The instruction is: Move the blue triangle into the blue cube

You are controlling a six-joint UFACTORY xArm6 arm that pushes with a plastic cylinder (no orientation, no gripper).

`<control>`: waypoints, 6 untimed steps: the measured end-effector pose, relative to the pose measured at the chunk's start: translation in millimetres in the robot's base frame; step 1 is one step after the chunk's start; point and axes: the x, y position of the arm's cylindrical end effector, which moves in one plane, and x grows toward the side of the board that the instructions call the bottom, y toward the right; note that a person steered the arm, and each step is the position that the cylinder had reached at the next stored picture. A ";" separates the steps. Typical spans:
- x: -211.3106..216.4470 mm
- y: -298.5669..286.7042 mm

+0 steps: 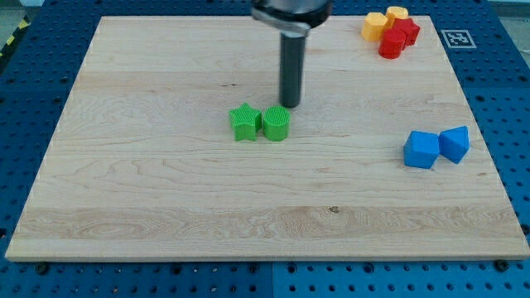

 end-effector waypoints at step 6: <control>82.2 262.7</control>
